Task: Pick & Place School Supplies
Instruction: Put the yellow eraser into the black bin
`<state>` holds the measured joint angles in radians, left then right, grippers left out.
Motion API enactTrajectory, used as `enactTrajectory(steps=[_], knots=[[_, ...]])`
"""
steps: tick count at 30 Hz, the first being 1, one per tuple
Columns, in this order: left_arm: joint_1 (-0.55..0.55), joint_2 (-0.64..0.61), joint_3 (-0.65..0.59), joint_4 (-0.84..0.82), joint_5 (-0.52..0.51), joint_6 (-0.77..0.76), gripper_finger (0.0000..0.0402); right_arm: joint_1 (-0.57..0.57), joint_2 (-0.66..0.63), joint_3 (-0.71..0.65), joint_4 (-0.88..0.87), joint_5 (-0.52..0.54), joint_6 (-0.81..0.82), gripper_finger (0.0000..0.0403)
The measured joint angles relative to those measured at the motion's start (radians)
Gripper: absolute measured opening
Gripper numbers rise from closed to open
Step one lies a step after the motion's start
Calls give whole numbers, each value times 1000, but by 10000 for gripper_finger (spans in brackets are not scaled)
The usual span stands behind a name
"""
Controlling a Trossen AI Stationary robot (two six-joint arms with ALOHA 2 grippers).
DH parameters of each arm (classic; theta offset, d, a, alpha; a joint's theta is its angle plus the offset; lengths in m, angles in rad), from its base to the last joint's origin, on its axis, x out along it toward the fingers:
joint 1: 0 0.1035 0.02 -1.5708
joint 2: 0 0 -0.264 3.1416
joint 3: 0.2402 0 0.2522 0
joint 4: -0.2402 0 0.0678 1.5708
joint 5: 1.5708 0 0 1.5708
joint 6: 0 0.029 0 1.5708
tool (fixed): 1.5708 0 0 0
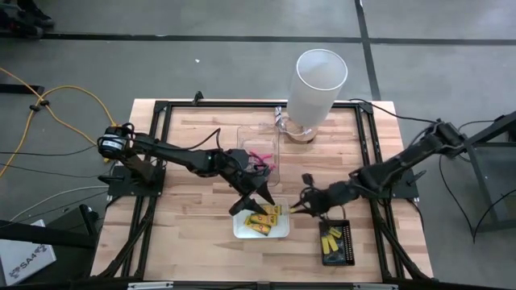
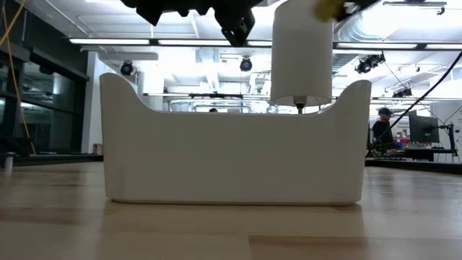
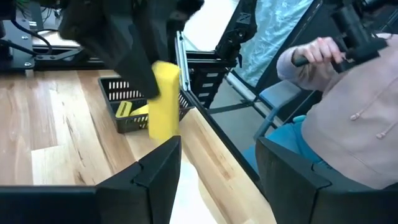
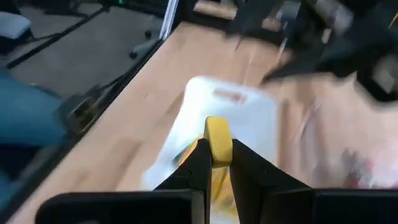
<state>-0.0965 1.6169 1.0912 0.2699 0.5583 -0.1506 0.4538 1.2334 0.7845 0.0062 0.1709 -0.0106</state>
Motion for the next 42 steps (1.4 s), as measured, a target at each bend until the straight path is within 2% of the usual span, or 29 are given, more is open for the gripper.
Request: enactTrajectory(steps=[9,14,19,28,34,42], knots=[[-14,0,0,-4,-1,-5,201,172,-169,0,-337,26,472,32],[-20,0,0,-7,-2,-8,201,233,-188,0,-453,-60,787,31],[-25,0,0,-8,-2,-8,201,299,-142,-2,-537,-144,1038,31],[-25,0,0,-8,-2,-7,201,407,-28,-2,-467,-151,1259,34],[-25,0,0,-8,-2,-7,201,431,71,-2,-405,-135,1294,35],[-29,0,0,-8,-2,-7,201,430,190,-2,-410,-166,1331,34]])
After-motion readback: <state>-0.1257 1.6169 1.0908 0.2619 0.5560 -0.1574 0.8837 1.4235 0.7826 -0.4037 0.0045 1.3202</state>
